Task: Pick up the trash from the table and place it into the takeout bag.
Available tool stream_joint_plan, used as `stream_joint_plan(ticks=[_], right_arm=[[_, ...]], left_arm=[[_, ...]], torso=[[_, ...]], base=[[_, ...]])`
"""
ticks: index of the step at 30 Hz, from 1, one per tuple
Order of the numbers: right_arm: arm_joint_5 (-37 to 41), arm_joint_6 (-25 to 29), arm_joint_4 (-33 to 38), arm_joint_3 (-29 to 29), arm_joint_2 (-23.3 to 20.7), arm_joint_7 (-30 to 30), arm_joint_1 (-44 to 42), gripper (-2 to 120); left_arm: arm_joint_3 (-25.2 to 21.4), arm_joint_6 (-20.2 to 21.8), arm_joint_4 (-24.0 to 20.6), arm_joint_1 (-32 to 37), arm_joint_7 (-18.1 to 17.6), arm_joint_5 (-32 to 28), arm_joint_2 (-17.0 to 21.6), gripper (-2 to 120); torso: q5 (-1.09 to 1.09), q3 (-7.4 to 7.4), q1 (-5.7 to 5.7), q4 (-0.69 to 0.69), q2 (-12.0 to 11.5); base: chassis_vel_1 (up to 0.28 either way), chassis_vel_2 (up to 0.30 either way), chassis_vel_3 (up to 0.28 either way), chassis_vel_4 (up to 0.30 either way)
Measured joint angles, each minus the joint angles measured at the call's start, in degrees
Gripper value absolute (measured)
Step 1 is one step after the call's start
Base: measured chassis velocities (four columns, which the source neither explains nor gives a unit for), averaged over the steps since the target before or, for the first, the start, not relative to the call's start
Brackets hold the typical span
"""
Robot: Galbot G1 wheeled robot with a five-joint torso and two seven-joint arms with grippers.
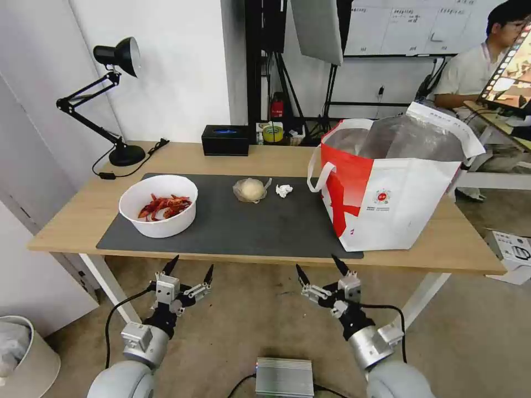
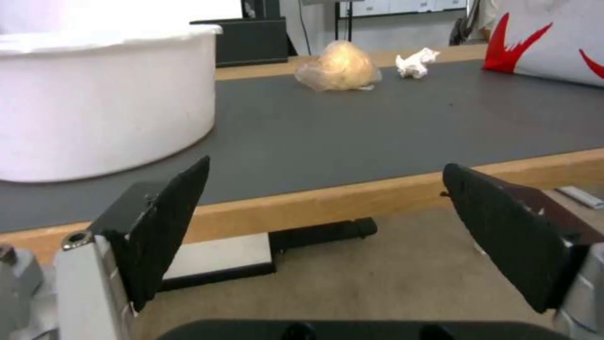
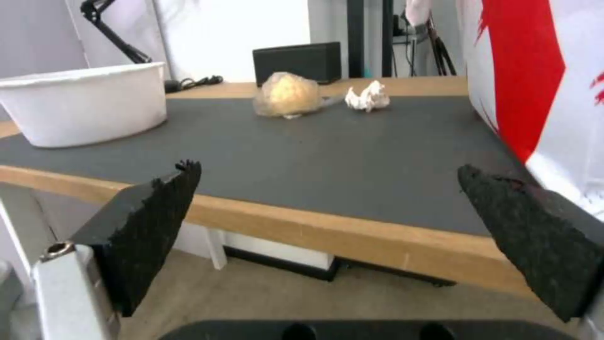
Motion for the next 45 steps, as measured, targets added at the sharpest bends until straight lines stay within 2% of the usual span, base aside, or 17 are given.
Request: stream_joint_plan(ticks=[7,27,45], right_arm=[[0.2,0.1,-0.2,0.3,-0.1,-0.1,0.2,100],[1.6,-0.7,0.5,0.1,-1.2,-0.9,1.5,100],[9.6,-8.5,0.6,-3.9,-1.1,2.6,13.0,100]], left_arm=[[0.3,-1.3,0.9,0.1,1.5,-0.3,-0.6,100],[0.2,-1.3,0.5,0.2,1.7,-0.4,-0.3,100],[0.9,-1.1,0.3,-0.3,1.5,-0.2,-0.4,100]], torso=[[0.00,0.00,0.00,0.00,0.0],[0.00,0.00,0.00,0.00,0.0],[0.00,0.00,0.00,0.00,0.0]], base=[[0.000,0.000,0.000,0.000],[0.000,0.000,0.000,0.000],[0.000,0.000,0.000,0.000]])
